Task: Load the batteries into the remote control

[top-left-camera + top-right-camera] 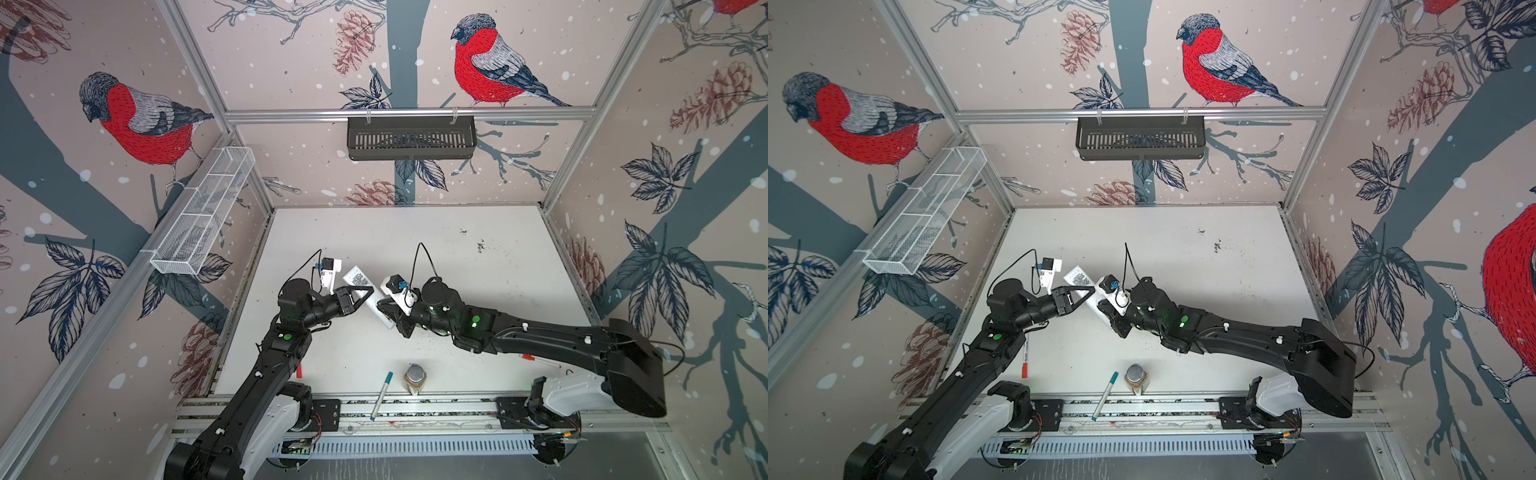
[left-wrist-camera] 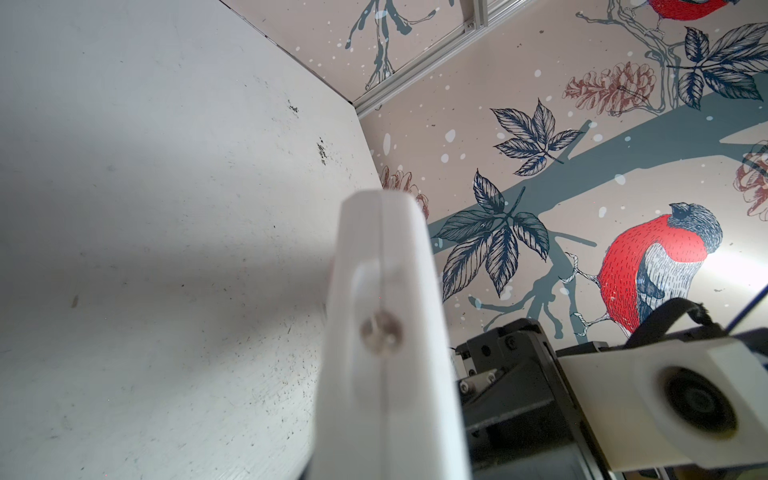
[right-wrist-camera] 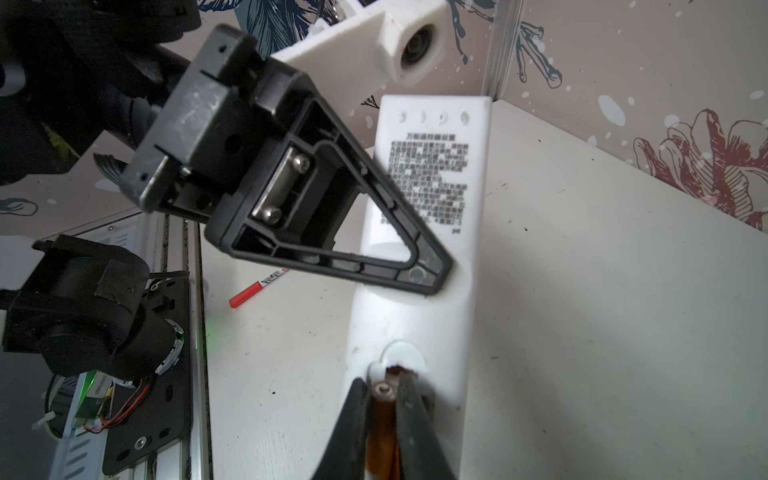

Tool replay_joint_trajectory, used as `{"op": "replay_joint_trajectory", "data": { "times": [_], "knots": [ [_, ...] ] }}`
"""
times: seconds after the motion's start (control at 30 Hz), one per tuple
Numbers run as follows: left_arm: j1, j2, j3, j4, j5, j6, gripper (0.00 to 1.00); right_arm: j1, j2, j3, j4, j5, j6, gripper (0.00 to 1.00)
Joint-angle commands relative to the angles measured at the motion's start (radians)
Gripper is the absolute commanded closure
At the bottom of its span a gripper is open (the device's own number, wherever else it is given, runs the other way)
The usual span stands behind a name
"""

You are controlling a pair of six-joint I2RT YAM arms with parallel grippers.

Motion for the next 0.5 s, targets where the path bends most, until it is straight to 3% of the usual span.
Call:
{"op": "replay_joint_trajectory", "data": {
  "times": [0.0, 0.17, 0.47],
  "knots": [
    [0.000, -0.010, 0.023, 0.033, 0.050, 0.009, 1.00, 0.010, 0.013, 0.009, -0.081, 0.046, -0.028, 0.88],
    [0.000, -0.009, 0.049, 0.016, 0.053, 0.019, 1.00, 0.018, 0.009, -0.005, -0.105, 0.062, -0.050, 0.94],
    [0.000, -0.002, 0.087, 0.091, 0.098, -0.040, 1.00, 0.020, -0.025, -0.071, -0.117, 0.052, -0.071, 0.94]
  ]
}}
